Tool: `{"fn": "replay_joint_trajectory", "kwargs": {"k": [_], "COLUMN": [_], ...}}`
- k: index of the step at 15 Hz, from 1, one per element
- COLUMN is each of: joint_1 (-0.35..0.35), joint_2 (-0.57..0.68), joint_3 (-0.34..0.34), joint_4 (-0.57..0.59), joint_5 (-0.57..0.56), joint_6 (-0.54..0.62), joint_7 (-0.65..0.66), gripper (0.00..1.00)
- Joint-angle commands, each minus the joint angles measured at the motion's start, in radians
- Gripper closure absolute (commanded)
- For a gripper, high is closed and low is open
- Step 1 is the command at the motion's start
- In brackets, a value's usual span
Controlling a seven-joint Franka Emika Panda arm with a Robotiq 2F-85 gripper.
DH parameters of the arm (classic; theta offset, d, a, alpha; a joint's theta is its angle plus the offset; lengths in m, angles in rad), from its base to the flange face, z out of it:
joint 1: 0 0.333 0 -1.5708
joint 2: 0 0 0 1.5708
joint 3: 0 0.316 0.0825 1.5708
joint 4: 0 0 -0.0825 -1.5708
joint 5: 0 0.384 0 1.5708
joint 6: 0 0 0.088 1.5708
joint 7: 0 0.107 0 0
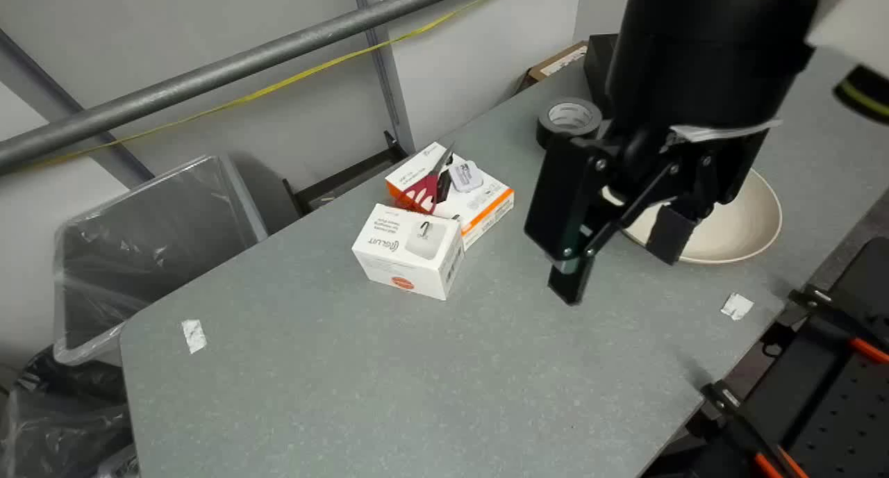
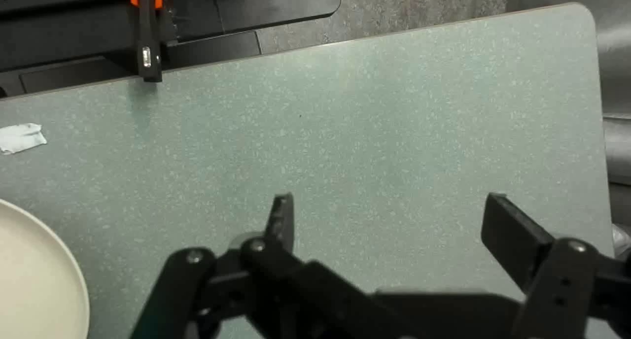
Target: Put the masking tape on the plate
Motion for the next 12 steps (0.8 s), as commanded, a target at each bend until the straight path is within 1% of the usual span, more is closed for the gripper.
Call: {"fn": "replay_joint_trajectory", "kwargs": {"k": [1, 3, 5, 6, 9, 12], "joint_1": [-0.009, -0.009, -0.027, -0.044, -0.123, -0.190], "joint_2": [0.000, 0.000, 0.016, 0.032, 0.117, 0.227], "joint_3": [0.008, 0.008, 0.010, 0.003, -0.046, -0.104], "joint_4": [0.001, 0.001, 0.005, 0.014, 0.066, 0.146], "joint_5": [0.002, 0.002, -0.034, -0.055, -0.152, -0.206], "joint_6": [-0.003, -0.003, 0.032, 0.049, 0.131, 0.255], "joint_7": [-0.002, -0.002, 0.002, 0.008, -0.017, -0.015], "gripper": [0.00, 0.00, 0.00, 0.00, 0.00, 0.00]}}
